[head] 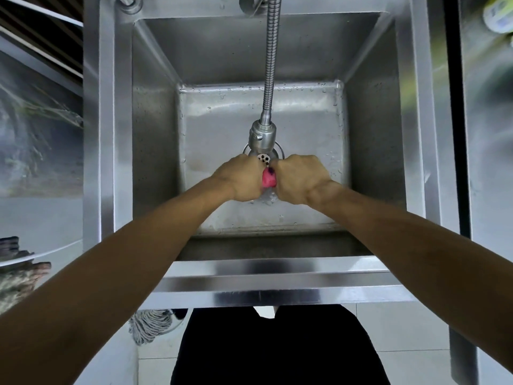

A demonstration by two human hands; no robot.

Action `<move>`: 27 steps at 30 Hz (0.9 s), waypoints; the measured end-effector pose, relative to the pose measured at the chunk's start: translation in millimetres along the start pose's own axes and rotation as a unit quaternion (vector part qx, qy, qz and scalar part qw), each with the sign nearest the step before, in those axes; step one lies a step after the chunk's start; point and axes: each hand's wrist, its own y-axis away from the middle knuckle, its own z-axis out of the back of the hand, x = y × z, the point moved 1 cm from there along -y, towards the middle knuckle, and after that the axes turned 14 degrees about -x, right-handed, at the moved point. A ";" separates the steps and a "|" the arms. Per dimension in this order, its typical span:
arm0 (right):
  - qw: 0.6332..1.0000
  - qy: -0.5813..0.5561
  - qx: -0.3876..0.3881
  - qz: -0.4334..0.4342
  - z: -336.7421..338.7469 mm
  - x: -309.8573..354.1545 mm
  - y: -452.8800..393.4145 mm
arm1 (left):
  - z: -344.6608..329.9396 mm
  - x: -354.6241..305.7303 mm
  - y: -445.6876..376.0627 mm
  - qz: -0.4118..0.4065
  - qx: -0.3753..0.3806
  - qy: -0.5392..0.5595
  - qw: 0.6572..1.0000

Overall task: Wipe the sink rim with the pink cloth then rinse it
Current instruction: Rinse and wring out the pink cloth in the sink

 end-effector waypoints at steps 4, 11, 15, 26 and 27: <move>0.980 -0.139 0.112 -0.082 6.0 -14.6 3.1 | 3.3 -6.7 8.2 0.006 -0.009 0.071 0.997; 0.846 -0.485 0.158 -0.155 38.6 -35.9 32.2 | 24.5 22.2 29.1 -0.024 -0.001 0.278 0.960; 0.631 -0.683 0.264 -0.257 17.8 -31.0 39.6 | 19.1 21.0 39.1 -0.055 -0.154 0.246 0.956; 0.806 -0.578 -0.030 -0.126 24.1 6.4 69.9 | 48.5 31.5 79.9 0.055 -0.017 0.301 0.952; 0.791 -0.594 -0.056 -0.139 28.8 9.8 68.3 | 53.8 30.0 80.6 0.044 -0.005 0.294 0.955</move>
